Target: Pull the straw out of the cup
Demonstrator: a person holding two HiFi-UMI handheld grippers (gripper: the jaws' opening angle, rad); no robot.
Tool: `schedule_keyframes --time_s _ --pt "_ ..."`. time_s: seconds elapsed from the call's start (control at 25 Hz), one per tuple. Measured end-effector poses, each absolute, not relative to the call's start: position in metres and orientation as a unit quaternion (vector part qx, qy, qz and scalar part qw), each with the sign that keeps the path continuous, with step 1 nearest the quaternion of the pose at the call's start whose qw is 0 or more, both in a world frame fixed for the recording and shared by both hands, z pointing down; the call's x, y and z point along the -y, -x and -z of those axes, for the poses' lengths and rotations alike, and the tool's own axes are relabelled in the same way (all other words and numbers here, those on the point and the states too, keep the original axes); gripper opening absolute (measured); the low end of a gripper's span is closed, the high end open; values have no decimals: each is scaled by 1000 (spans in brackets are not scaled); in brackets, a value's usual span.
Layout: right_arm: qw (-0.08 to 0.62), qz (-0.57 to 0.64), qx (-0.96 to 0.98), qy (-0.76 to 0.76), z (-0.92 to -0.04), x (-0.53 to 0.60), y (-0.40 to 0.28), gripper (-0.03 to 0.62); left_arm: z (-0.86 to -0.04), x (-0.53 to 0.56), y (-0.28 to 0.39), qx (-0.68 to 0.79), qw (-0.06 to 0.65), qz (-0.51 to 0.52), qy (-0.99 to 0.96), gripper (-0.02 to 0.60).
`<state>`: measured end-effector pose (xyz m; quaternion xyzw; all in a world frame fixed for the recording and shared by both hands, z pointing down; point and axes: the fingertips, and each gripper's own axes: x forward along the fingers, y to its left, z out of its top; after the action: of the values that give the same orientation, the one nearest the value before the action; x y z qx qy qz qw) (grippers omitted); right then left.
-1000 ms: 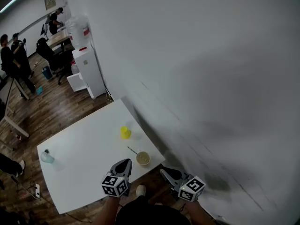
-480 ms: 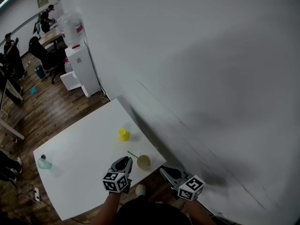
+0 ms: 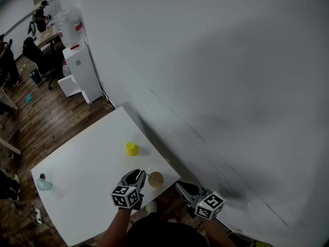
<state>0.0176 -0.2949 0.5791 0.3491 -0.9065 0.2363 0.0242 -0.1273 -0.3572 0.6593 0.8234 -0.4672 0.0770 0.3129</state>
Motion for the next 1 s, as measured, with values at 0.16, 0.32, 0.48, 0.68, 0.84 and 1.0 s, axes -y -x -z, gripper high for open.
schedule_keyframes --time_s 0.16,0.32,0.48,0.68,0.84,1.0 --pt "29 -240 903 -356 -581 298 -19 21 -662 361 126 461 317 -77 -825 98" --pt "29 -238 903 -357 -582 301 -20 21 -664 363 124 455 322 -77 -827 91" --pt "31 -240 902 -357 -583 304 -20 21 -666 363 125 454 324 -79 -826 69" --pt "30 -238 903 -355 -582 303 -20 21 -663 363 124 449 332 -66 -827 53" --pt "32 -241 902 -356 -583 302 -22 21 -658 364 123 448 333 -57 -828 44" --pt "30 -239 903 -354 -581 298 -26 21 -650 361 122 451 330 -50 -828 38"
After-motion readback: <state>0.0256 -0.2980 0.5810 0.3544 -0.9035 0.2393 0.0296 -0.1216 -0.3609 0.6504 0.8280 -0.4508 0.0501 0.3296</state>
